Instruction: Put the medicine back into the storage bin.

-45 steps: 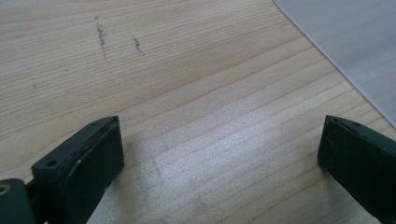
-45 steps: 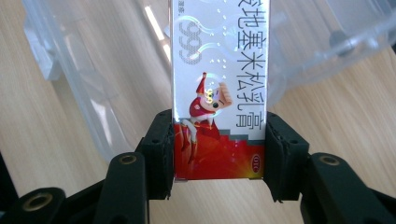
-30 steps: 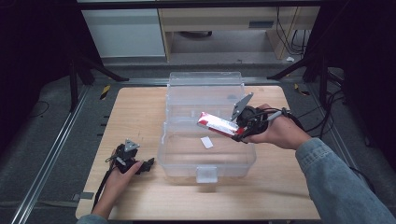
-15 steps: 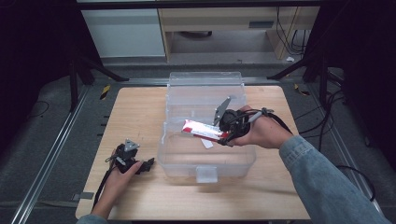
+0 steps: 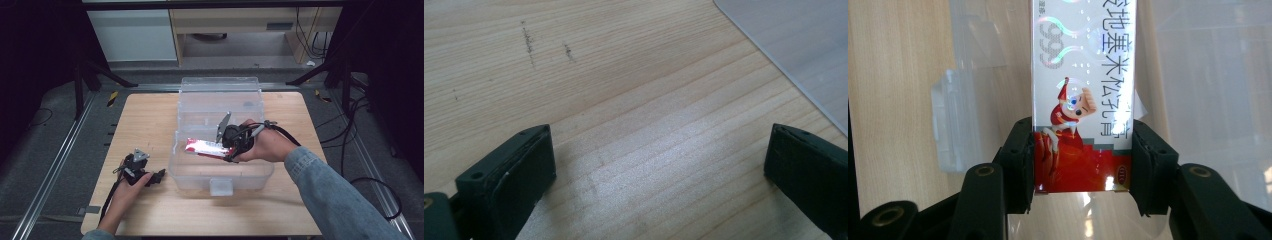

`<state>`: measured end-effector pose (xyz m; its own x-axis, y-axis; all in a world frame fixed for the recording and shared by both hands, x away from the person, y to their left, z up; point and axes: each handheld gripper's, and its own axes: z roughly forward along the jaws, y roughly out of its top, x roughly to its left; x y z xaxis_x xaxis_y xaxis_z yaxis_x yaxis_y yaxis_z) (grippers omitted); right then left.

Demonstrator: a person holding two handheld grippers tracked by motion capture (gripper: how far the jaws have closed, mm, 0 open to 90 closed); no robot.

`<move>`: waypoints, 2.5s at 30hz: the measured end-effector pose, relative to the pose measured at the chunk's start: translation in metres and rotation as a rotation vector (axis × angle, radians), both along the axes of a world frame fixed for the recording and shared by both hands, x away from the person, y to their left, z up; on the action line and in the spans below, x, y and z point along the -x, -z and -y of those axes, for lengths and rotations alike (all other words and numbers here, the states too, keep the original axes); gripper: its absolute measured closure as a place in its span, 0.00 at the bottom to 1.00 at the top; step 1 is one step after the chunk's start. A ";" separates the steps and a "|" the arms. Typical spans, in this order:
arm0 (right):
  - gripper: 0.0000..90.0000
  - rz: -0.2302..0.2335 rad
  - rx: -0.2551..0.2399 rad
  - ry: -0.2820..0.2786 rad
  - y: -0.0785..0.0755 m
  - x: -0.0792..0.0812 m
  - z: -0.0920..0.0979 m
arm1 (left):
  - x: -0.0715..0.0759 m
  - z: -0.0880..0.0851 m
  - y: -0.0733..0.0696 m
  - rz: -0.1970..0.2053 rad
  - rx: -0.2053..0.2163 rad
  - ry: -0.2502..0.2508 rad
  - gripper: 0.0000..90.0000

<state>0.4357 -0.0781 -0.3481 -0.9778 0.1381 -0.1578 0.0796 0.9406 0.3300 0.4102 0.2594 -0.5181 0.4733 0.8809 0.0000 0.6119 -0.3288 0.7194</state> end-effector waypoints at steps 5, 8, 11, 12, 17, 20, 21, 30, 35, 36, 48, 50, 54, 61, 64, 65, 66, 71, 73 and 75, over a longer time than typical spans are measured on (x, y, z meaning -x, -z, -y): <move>0.57 -0.016 0.011 -0.022 0.009 0.000 -0.007 | 0.000 0.000 0.000 0.000 0.000 0.001 0.00; 0.57 -0.026 0.022 -0.033 0.016 -0.001 -0.013 | 0.000 0.000 0.000 0.000 0.000 0.000 0.00; 0.57 -0.034 0.029 -0.037 0.021 -0.002 -0.019 | 0.000 0.000 0.000 0.000 0.000 0.001 0.00; 0.57 -0.038 0.027 -0.042 0.023 -0.002 -0.021 | 0.000 0.000 0.000 0.000 0.000 0.001 0.00; 0.57 -0.047 0.046 -0.058 0.030 -0.006 -0.031 | 0.000 0.000 0.000 0.000 0.000 0.002 0.00; 0.57 -0.050 0.050 -0.062 0.033 -0.009 -0.036 | 0.000 0.000 0.000 0.000 0.000 0.001 0.00; 0.57 -0.051 0.053 -0.067 0.033 -0.010 -0.038 | 0.000 0.000 0.000 0.000 0.000 0.001 0.00; 0.57 -0.061 0.071 -0.072 0.039 -0.012 -0.048 | 0.000 0.000 0.000 0.000 0.000 0.001 0.00; 0.57 -0.063 0.086 -0.074 0.043 -0.011 -0.051 | 0.000 0.000 0.000 0.000 0.000 0.001 0.00; 0.57 -0.065 0.093 -0.072 0.045 -0.011 -0.052 | 0.000 0.000 0.000 0.000 0.000 0.001 0.00; 0.57 -0.083 0.109 -0.075 0.055 -0.009 -0.059 | 0.000 0.000 0.000 0.000 0.000 0.001 0.00; 0.57 -0.087 0.106 -0.076 0.057 -0.010 -0.059 | 0.000 0.000 0.000 0.001 0.000 0.002 0.00; 0.57 -0.093 0.116 -0.079 0.059 -0.011 -0.060 | 0.000 0.000 0.000 0.001 0.000 0.002 0.00; 0.57 -0.099 0.124 -0.083 0.065 -0.013 -0.061 | 0.000 0.000 0.000 0.001 0.000 0.002 0.00; 0.57 -0.102 0.124 -0.080 0.068 -0.014 -0.061 | 0.000 0.000 0.000 0.001 0.000 0.002 0.00; 0.57 -0.102 0.127 -0.082 0.069 -0.014 -0.061 | 0.000 0.000 0.000 0.001 0.000 0.002 0.00; 0.57 -0.103 0.128 -0.083 0.070 -0.015 -0.062 | 0.000 0.000 0.000 0.001 0.000 0.002 0.00; 0.57 -0.111 0.136 -0.076 0.077 -0.017 -0.062 | 0.000 0.000 0.000 0.002 0.000 0.003 0.00; 0.57 -0.115 0.134 -0.072 0.079 -0.018 -0.062 | 0.000 0.000 0.000 0.002 -0.001 0.003 0.00; 0.57 -0.120 0.133 -0.070 0.082 -0.019 -0.062 | 0.000 0.000 0.000 0.002 -0.001 0.003 0.00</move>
